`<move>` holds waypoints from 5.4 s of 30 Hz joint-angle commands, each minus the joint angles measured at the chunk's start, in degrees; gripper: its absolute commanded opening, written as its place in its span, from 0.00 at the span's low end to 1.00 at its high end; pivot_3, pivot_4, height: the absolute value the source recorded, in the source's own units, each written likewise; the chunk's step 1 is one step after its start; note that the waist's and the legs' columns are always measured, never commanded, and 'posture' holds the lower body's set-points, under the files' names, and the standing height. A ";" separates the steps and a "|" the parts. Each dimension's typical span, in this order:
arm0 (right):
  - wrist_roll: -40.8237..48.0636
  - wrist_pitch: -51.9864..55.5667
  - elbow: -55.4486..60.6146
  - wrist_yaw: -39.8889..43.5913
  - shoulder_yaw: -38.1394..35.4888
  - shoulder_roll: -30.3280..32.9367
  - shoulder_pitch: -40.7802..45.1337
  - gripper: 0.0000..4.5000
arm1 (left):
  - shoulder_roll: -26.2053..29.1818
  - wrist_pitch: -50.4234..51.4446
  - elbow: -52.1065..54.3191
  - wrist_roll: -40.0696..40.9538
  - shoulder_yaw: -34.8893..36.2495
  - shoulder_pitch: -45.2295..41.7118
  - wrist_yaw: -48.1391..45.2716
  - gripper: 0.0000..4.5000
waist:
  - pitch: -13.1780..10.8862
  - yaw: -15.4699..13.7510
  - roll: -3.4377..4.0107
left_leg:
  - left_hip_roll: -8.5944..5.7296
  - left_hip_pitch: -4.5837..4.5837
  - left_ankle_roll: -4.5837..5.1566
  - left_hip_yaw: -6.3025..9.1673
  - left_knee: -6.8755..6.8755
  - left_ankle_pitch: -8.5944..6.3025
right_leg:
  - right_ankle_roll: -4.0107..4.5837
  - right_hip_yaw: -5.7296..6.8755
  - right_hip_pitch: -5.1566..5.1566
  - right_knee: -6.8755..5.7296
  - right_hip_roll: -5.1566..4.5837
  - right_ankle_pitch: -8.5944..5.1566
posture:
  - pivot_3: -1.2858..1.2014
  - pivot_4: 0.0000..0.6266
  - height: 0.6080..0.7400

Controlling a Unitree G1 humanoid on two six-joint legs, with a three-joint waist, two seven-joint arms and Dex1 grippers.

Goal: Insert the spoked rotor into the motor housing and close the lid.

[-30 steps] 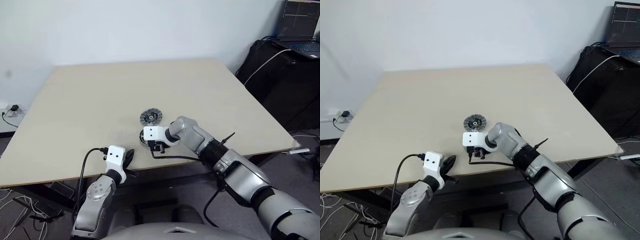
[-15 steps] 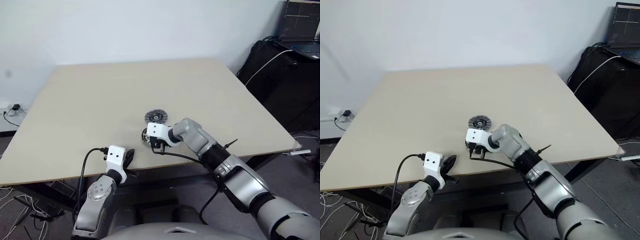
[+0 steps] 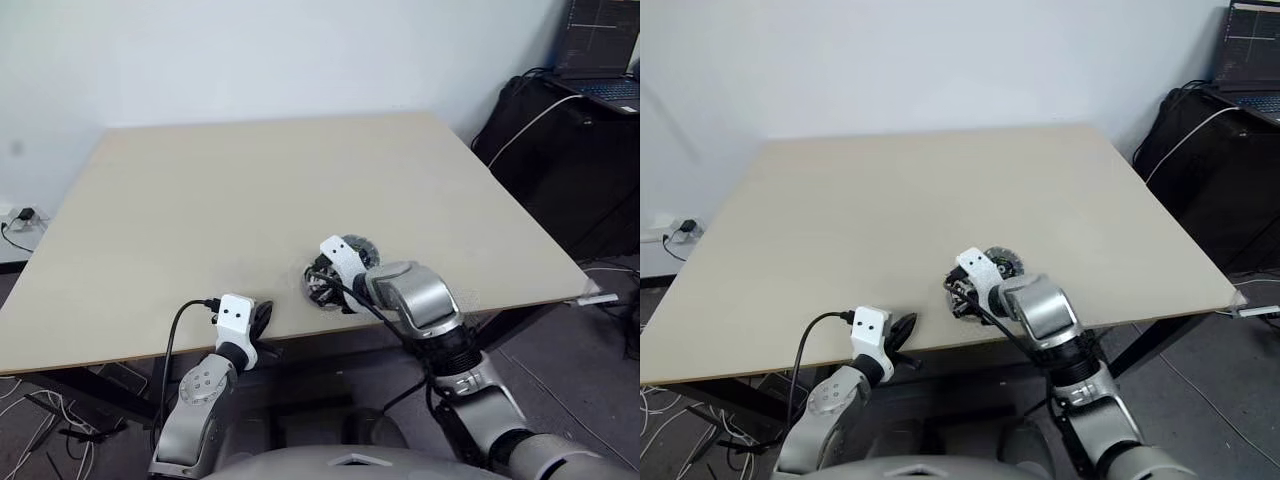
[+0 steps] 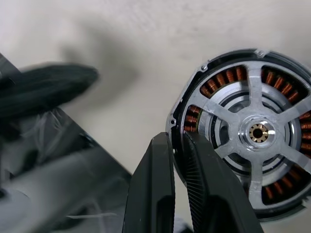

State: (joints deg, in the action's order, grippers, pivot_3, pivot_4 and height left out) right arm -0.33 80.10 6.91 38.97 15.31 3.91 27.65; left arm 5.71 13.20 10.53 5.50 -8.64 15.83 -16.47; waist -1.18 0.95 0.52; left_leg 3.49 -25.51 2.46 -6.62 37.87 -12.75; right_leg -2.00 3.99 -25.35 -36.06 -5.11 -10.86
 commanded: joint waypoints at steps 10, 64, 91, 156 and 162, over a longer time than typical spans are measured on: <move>2.08 -11.33 -15.28 -19.11 -8.94 -12.14 5.73 0.01 | 0.20 -0.76 0.92 0.49 -0.19 -0.48 -0.41 0.00 | 0.04 0.35 -0.04 | 0.01 -0.02 0.00 0.00 0.03 0.01 | -0.03 0.00 0.04 0.00 -0.08 0.07 | 0.52 0.00 1.00; -4.66 -65.73 6.14 -31.25 -9.56 3.56 -16.99 0.30 | 2.62 -6.41 -0.42 -3.08 -0.95 -2.46 -0.17 0.00 | 0.15 0.56 -0.11 | 0.04 0.10 -0.17 0.04 0.00 0.13 | 0.10 0.13 0.05 0.05 -0.03 0.19 | 0.52 0.00 1.00; -9.77 -43.23 -3.32 -22.85 1.40 3.89 -10.87 0.30 | 2.94 -5.00 -0.01 -2.71 -0.92 -1.61 0.02 0.00 | 0.16 0.60 -0.10 | 0.04 0.29 -0.16 0.03 0.01 0.13 | 0.10 0.12 0.27 0.04 -0.03 0.19 | 0.52 0.00 1.00; 0.67 -51.47 -26.89 -14.74 1.81 -2.92 -2.62 0.30 | 2.89 -3.90 0.36 -2.65 -0.30 -0.63 1.15 0.00 | 0.19 0.84 -0.07 | 0.08 0.39 -0.18 0.00 -0.06 0.12 | 0.11 0.11 0.29 0.01 -0.03 0.19 | 0.52 0.00 1.00; 0.81 -50.27 -25.06 -14.58 2.10 -2.44 -3.93 0.30 | 3.02 -3.85 0.10 -2.61 -0.38 -1.18 0.96 0.00 | 0.19 0.81 -0.07 | 0.15 0.67 -0.18 0.01 -0.11 0.12 | 0.11 0.12 0.55 0.03 -0.08 0.19 | 0.52 0.00 1.00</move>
State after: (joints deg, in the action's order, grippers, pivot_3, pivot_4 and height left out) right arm 0.26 29.02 -19.28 23.82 17.39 1.39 24.83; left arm 8.60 9.74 8.97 2.71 -9.35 15.48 -15.38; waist -0.99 1.75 0.45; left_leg 3.71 -24.71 2.28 -6.61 37.69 -12.64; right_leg -1.89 4.10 -24.69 -36.01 -5.22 -10.68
